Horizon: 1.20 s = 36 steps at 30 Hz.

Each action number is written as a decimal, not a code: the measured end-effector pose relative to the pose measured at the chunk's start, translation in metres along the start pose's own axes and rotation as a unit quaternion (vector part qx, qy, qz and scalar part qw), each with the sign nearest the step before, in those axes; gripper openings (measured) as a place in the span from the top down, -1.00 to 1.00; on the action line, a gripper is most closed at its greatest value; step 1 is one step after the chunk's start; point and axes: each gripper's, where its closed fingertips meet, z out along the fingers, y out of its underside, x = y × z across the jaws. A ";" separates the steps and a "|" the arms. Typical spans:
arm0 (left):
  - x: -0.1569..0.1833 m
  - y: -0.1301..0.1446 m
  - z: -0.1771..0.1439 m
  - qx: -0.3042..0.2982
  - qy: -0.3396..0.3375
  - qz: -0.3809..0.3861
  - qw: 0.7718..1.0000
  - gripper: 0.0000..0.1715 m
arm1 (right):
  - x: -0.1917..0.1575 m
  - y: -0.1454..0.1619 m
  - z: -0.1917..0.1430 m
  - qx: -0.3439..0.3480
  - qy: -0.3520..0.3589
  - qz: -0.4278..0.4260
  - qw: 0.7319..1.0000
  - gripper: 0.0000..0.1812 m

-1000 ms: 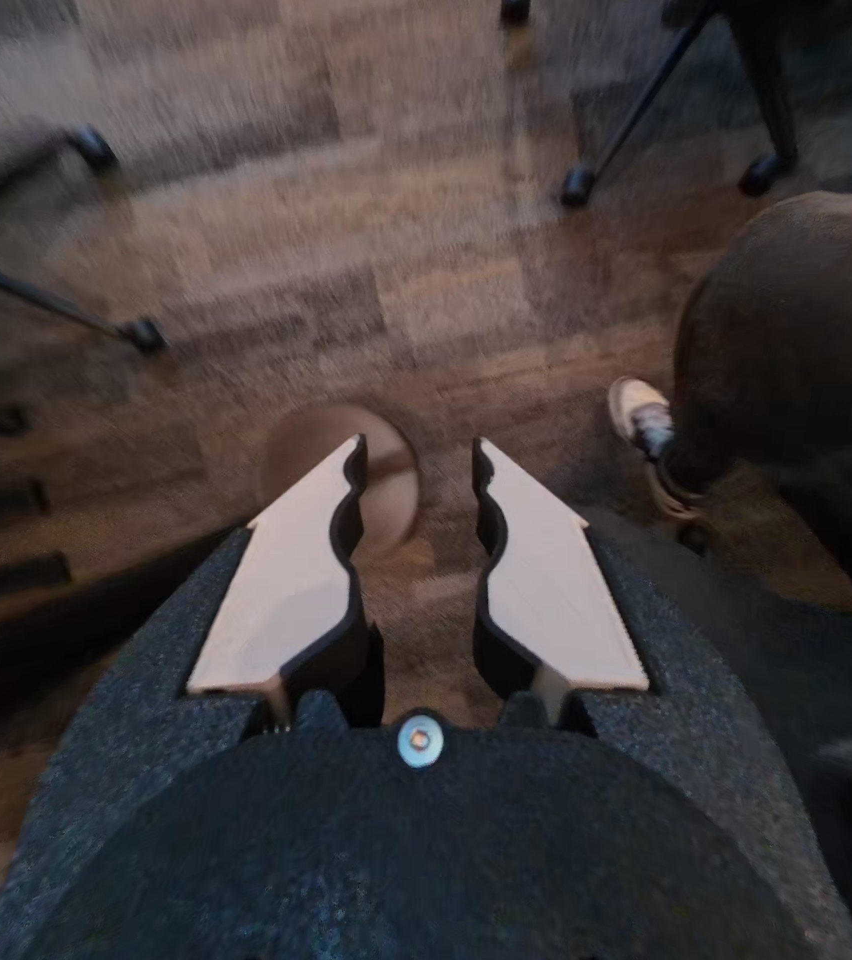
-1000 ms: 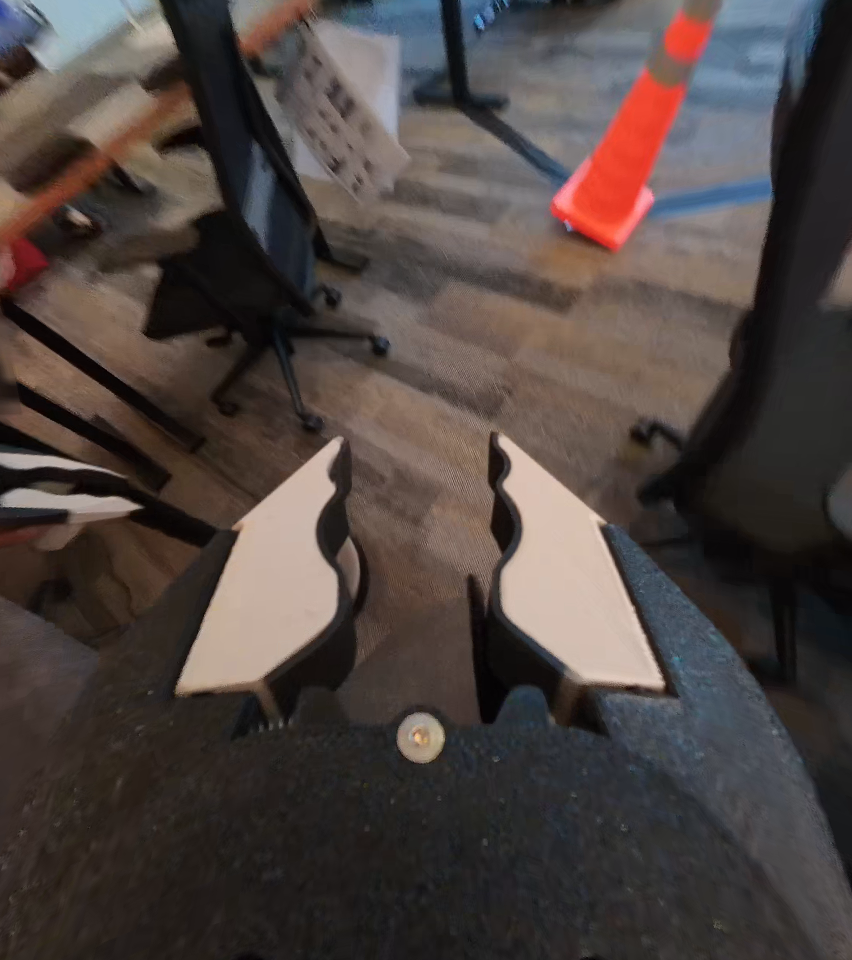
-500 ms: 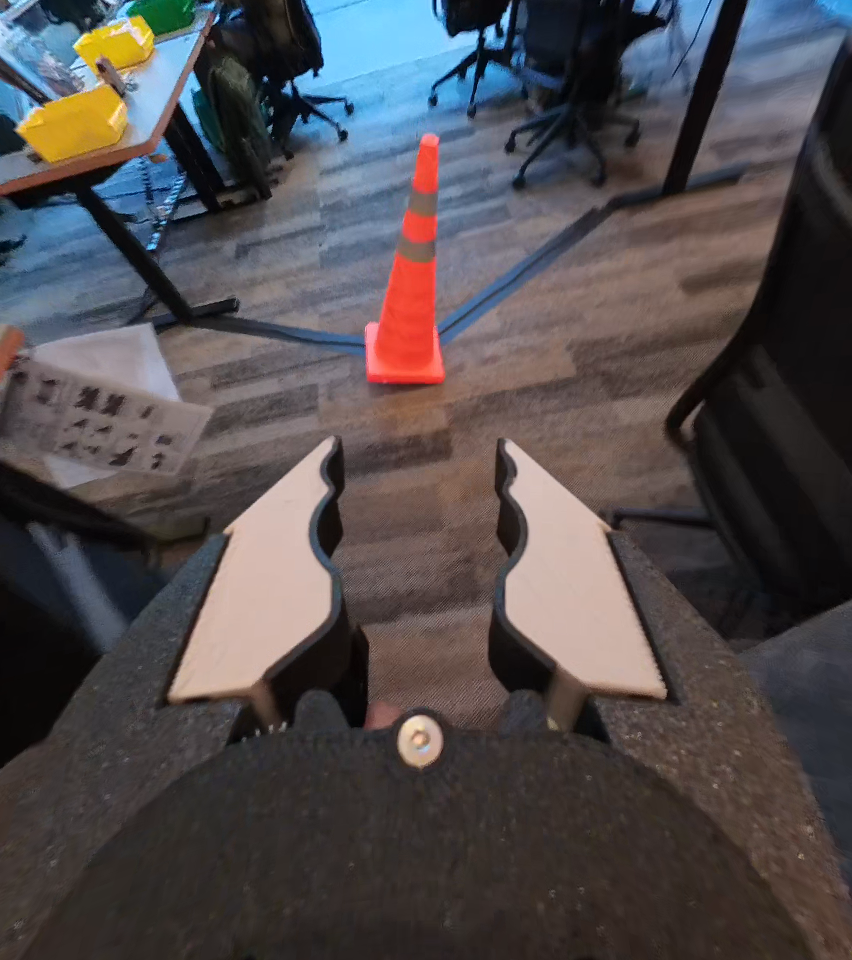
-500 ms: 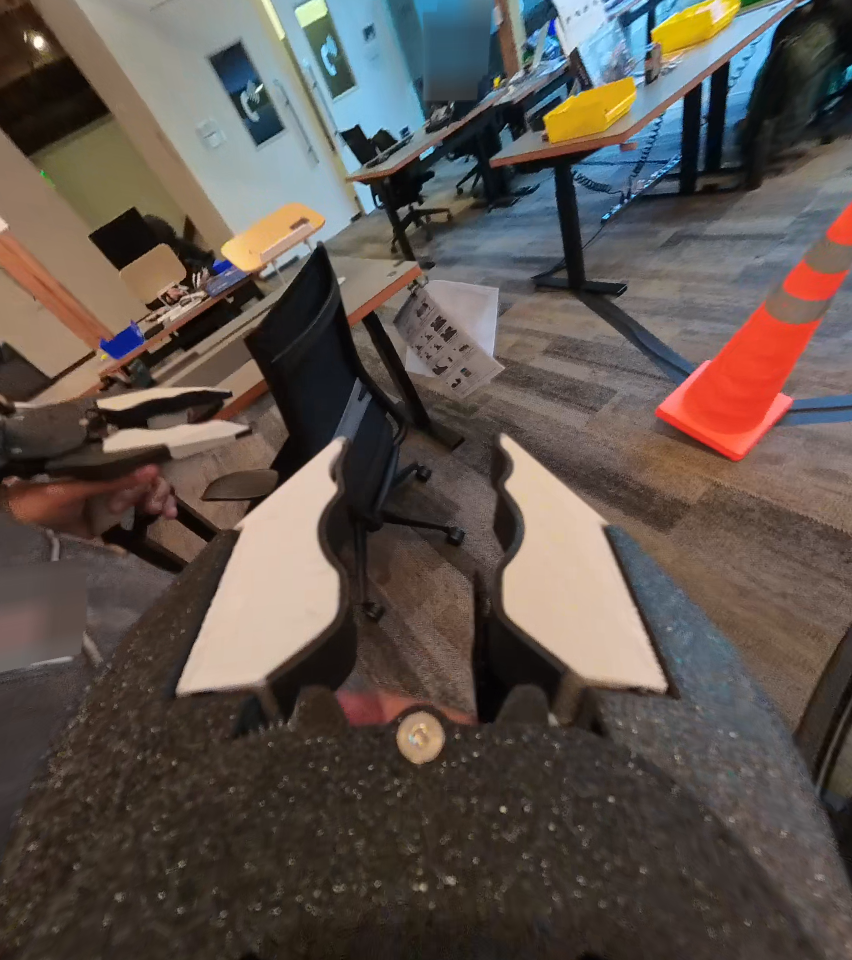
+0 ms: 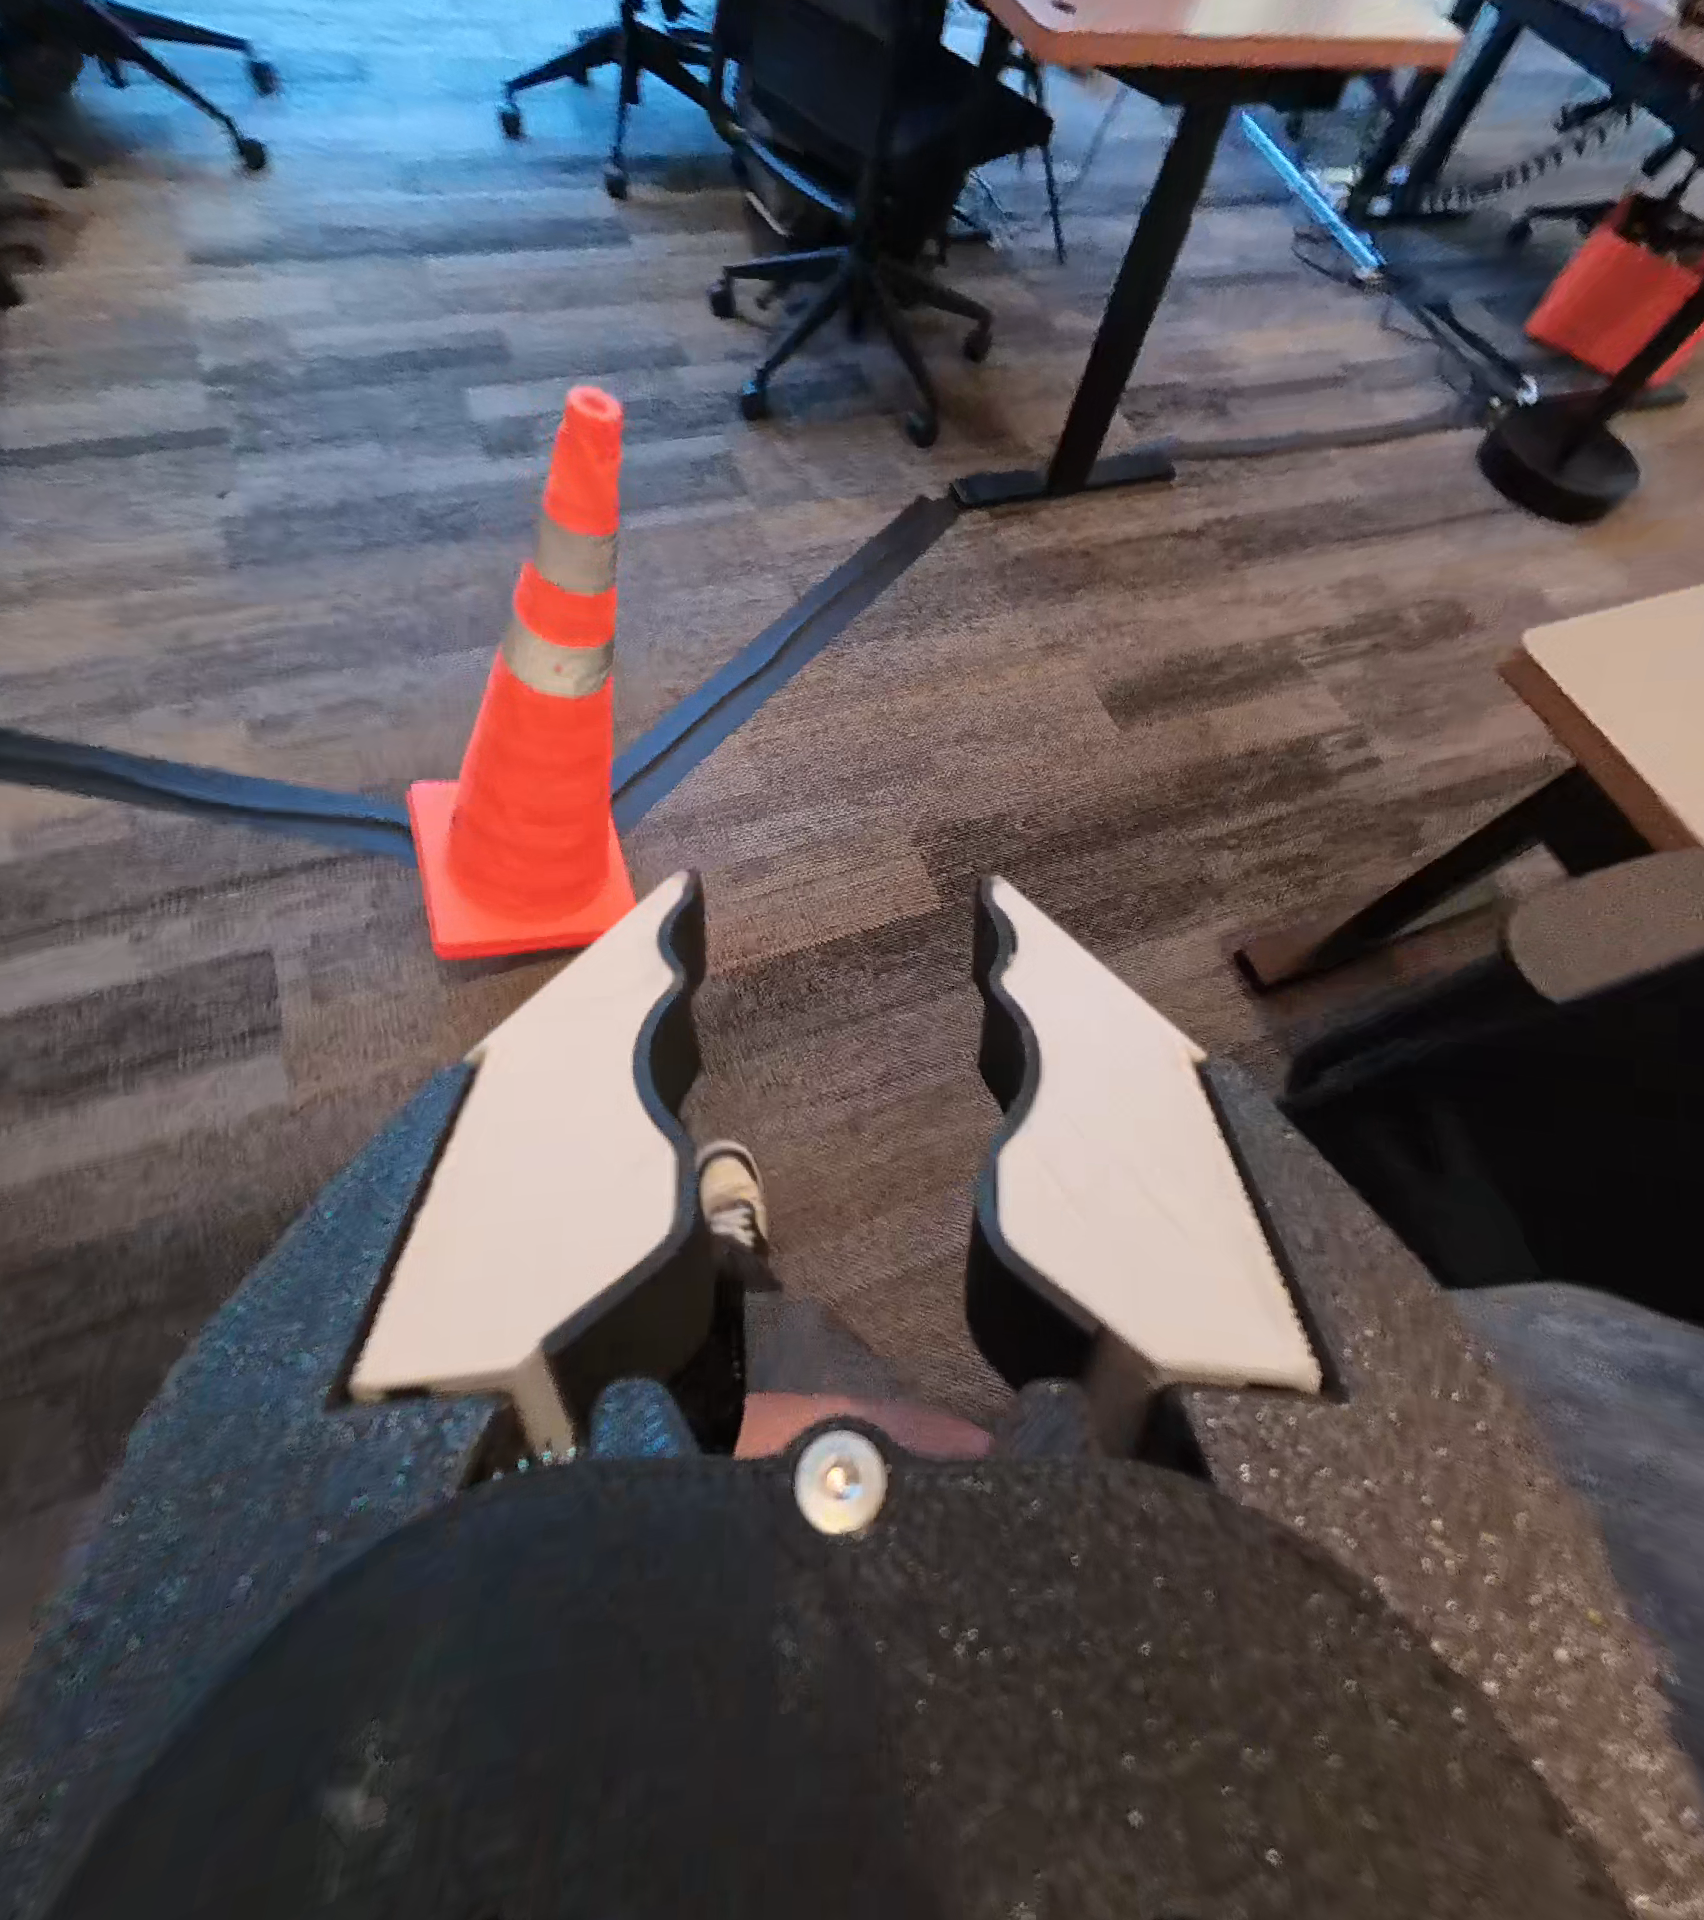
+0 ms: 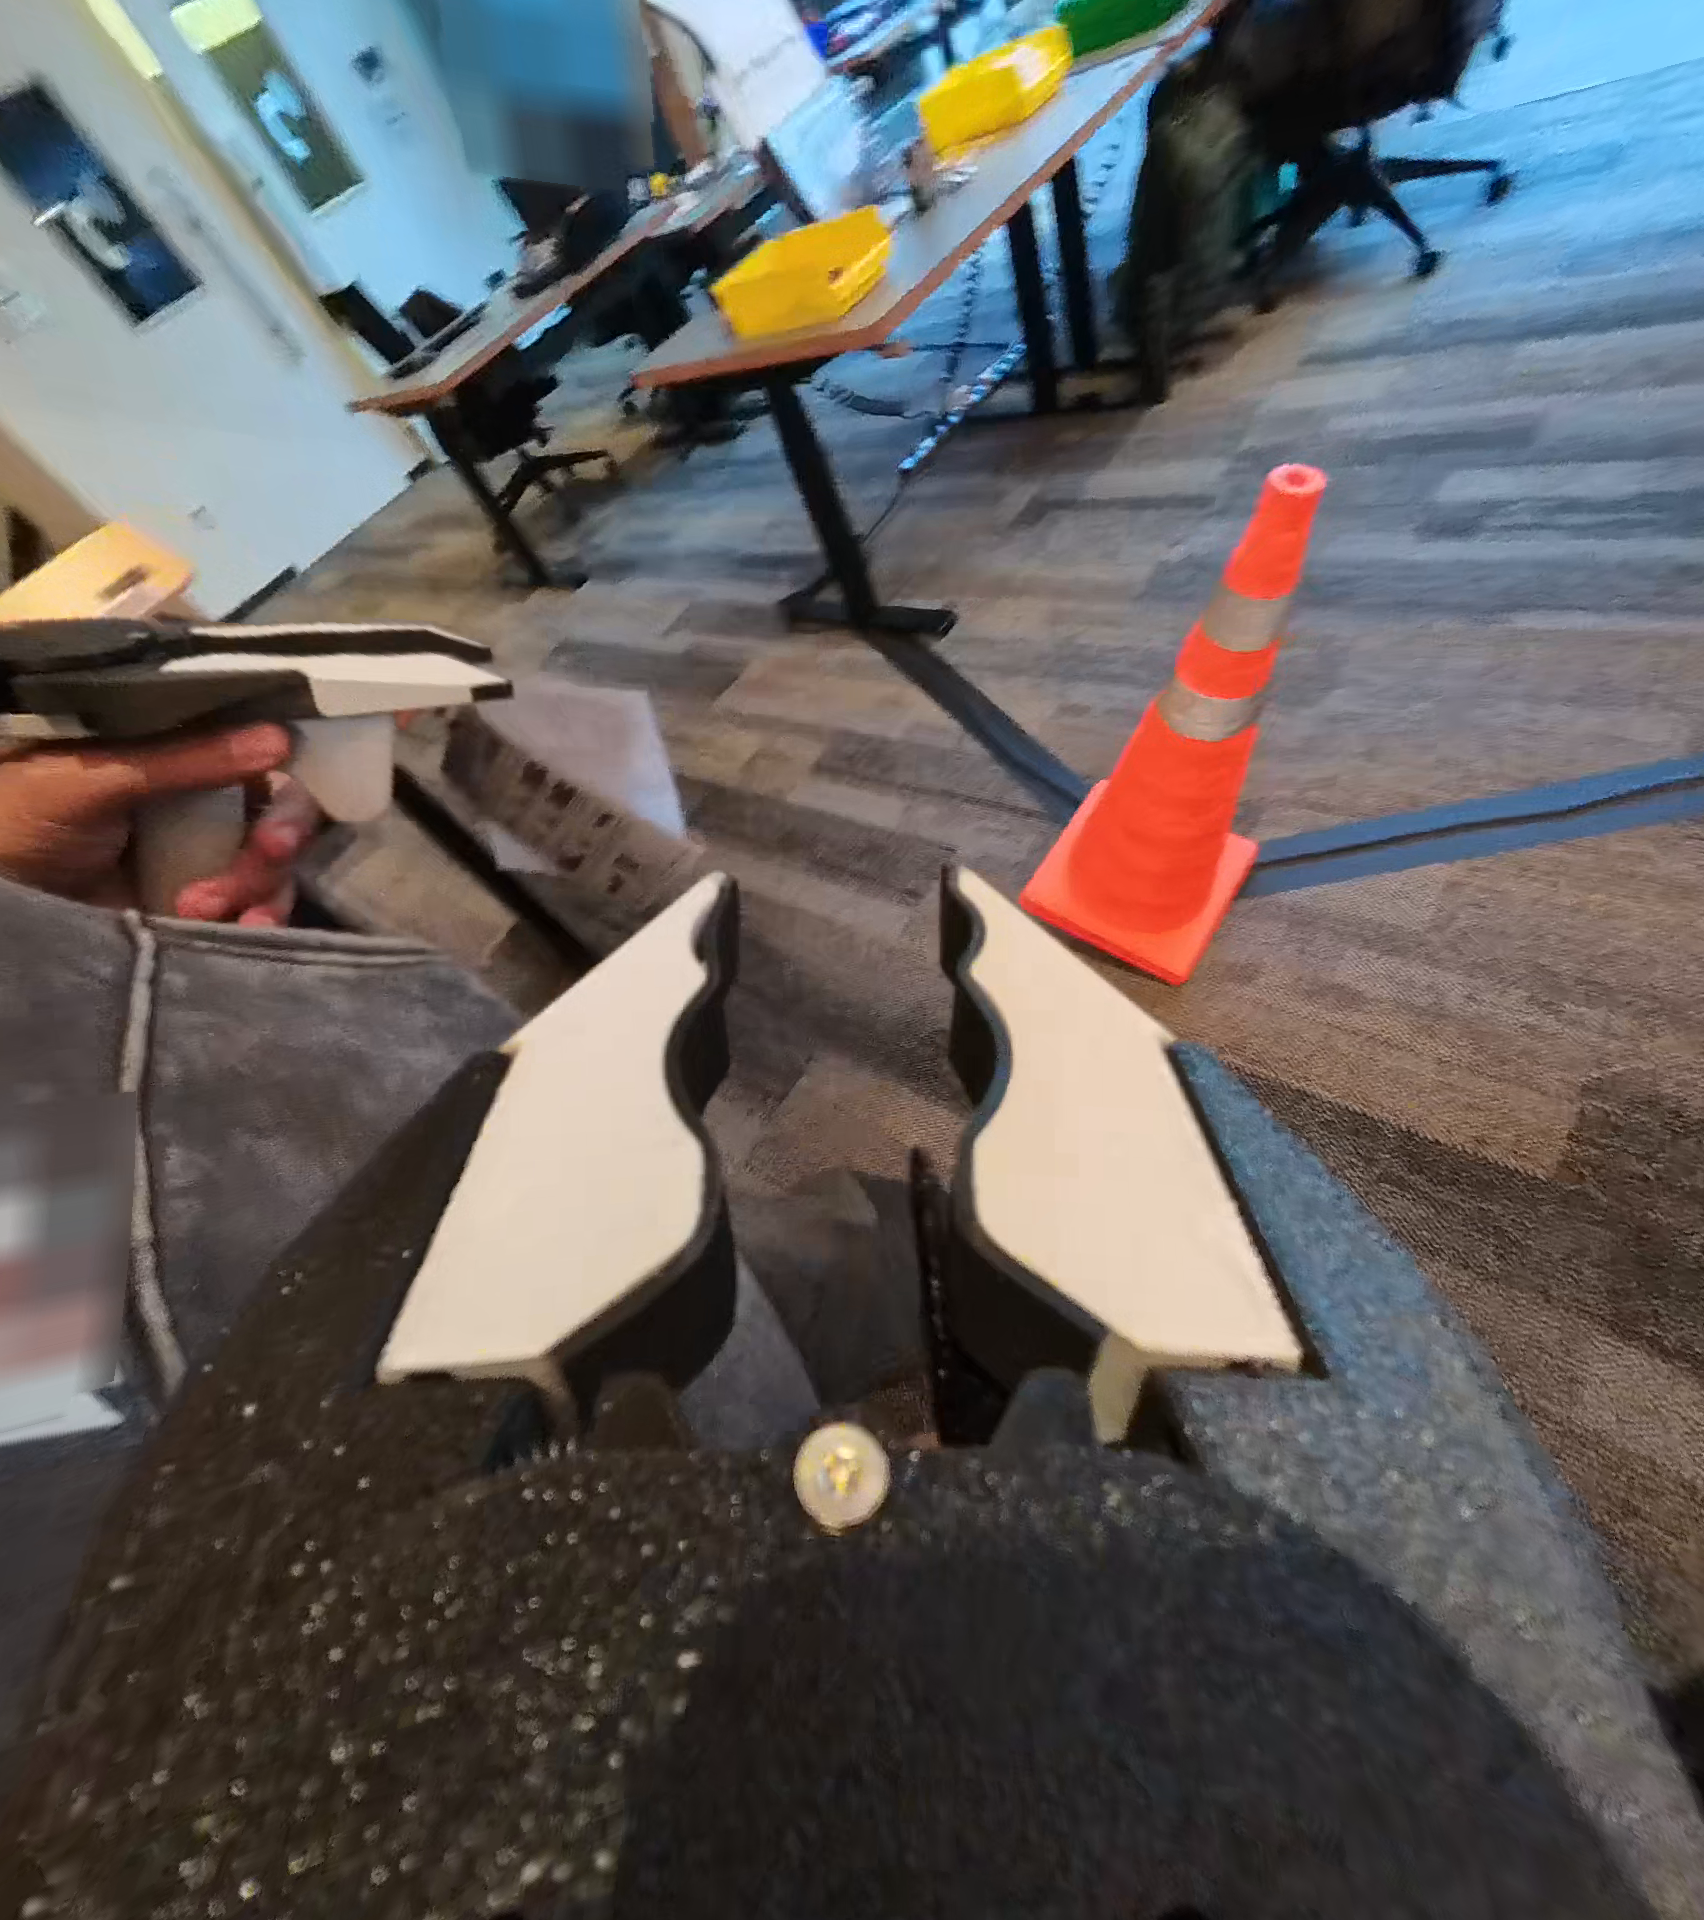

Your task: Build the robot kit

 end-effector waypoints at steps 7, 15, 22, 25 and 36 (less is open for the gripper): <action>-0.011 -0.119 0.206 -0.061 0.128 0.128 0.982 0.41 | 0.139 -0.070 0.078 -0.011 0.134 0.101 0.986 0.50; 0.064 -0.196 0.434 -0.129 0.255 0.223 0.932 0.41 | 0.339 -0.106 0.084 0.021 0.291 0.220 0.931 0.51; 0.226 -0.259 0.635 -0.173 0.316 0.267 0.894 0.45 | 0.566 -0.128 0.035 0.054 0.376 0.329 0.865 0.52; 0.328 -0.310 0.697 -0.172 0.371 0.282 0.868 0.45 | 0.644 -0.161 -0.010 0.064 0.410 0.336 0.846 0.53; 0.626 -0.393 0.941 -0.187 0.471 0.364 0.782 0.46 | 0.870 -0.200 -0.138 0.094 0.513 0.398 0.755 0.55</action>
